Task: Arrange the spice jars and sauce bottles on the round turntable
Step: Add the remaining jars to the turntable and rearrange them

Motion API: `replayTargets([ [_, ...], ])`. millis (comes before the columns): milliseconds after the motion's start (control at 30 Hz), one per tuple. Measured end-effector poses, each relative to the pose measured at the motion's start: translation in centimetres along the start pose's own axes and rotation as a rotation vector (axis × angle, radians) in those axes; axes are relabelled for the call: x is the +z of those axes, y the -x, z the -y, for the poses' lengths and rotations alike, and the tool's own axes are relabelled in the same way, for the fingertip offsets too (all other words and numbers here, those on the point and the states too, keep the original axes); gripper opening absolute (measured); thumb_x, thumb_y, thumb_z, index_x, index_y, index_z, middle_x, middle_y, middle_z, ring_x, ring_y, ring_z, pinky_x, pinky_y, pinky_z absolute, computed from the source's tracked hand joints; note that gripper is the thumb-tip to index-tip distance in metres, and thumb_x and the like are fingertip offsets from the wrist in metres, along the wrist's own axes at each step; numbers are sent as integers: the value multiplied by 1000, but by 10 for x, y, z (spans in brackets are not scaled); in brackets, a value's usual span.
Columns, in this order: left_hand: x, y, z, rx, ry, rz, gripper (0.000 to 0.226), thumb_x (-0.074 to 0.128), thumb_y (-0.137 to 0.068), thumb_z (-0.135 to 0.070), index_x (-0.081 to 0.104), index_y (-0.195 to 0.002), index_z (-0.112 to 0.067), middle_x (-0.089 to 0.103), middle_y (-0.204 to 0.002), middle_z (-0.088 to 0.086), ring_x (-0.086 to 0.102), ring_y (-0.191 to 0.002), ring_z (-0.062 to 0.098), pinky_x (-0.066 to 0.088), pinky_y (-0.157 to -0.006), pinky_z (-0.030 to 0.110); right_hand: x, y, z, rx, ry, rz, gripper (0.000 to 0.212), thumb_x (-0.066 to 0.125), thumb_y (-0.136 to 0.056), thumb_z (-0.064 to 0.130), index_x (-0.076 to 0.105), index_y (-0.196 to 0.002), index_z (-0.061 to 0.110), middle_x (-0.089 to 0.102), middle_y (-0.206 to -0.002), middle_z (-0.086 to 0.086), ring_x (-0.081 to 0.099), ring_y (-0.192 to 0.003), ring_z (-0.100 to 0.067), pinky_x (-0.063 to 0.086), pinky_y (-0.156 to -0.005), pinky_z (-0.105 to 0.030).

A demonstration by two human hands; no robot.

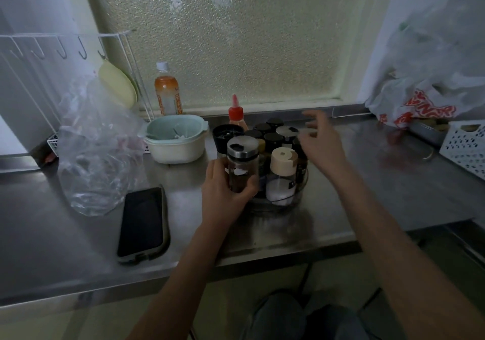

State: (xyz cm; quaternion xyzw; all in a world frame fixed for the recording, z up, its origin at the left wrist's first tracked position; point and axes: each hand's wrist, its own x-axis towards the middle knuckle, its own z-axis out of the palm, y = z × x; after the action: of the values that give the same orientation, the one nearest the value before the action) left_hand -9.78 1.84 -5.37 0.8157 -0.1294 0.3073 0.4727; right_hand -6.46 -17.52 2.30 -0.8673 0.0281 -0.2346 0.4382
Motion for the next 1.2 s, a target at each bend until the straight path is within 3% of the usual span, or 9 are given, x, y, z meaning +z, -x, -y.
replayTargets([
  [100, 2, -1, 3, -4, -23, 45, 48, 65, -70, -44, 50, -104, -12, 46, -99, -4, 45, -79, -3, 38, -65, 5, -3, -36, 5, 158, 138, 371, 47, 57, -87, 39, 44, -131, 27, 49, -135, -7, 50, -114, -24, 45, -88, -38],
  [267, 6, 1, 6, 36, -135, 121, 53, 75, -70, -33, 50, -111, -10, 51, -112, 7, 55, -91, 17, 40, -70, 21, -2, -54, 11, 248, 212, 489, 50, 64, -83, 25, 46, -129, 26, 46, -136, -6, 48, -115, -26, 52, -82, -45],
  [400, 7, 2, 4, 22, -176, 94, 61, 73, -68, -36, 46, -115, -8, 50, -112, 9, 52, -87, 17, 40, -67, 26, 2, -51, 7, 170, 197, 342, 51, 71, -77, 24, 54, -125, 20, 53, -132, -6, 53, -107, -24, 50, -70, -38],
  [533, 8, 1, 5, 24, -196, 33, 70, 61, -64, -46, 37, -120, -12, 47, -112, 9, 53, -89, 19, 43, -64, 27, -2, -43, 1, 19, 74, 56, 54, 77, -70, 29, 61, -118, 12, 61, -123, -6, 56, -108, -17, 45, -82, -27],
  [667, 9, 4, 2, 160, -260, -111, 72, 61, -68, -40, 35, -128, -8, 45, -119, 18, 44, -106, 25, 45, -85, 34, -13, -30, 10, -145, 5, -194, 47, 77, -70, 26, 63, -112, 13, 66, -113, -5, 59, -103, -16, 45, -84, -25],
  [767, 15, 5, -10, 308, -415, -174, 57, 58, -72, -51, 50, -115, -14, 43, -116, 12, 40, -104, 25, 36, -86, 35, -25, -17, 22, -240, -52, -308, 46, 74, -68, 27, 63, -110, 12, 66, -105, 0, 58, -94, -10, 47, -83, -25],
  [867, 30, 4, -30, 234, -543, -162, 53, 53, -72, -65, 60, -91, -16, 52, -108, 11, 38, -98, 25, 38, -80, 38, -38, 0, 35, -271, -116, -361, 48, 69, -66, 32, 63, -110, 13, 63, -101, 7, 59, -93, -8, 48, -84, -23],
  [1033, 45, 3, -39, 105, -648, -156, 55, 53, -72, -65, 56, -86, -12, 57, -111, 14, 35, -101, 28, 40, -86, 47, -53, 27, 45, -271, -185, -392, 46, 70, -70, 27, 62, -113, 14, 63, -102, 7, 58, -89, 7, 44, -81, -9],
  [1200, 31, 11, -34, 66, -296, -242, 54, 53, -73, -53, 56, -103, -8, 52, -116, 17, 37, -109, 22, 35, -93, 40, -60, 47, 49, -283, -261, -391, 43, 71, -72, 26, 62, -112, 12, 62, -100, 5, 58, -87, 9, 46, -81, -10],
])
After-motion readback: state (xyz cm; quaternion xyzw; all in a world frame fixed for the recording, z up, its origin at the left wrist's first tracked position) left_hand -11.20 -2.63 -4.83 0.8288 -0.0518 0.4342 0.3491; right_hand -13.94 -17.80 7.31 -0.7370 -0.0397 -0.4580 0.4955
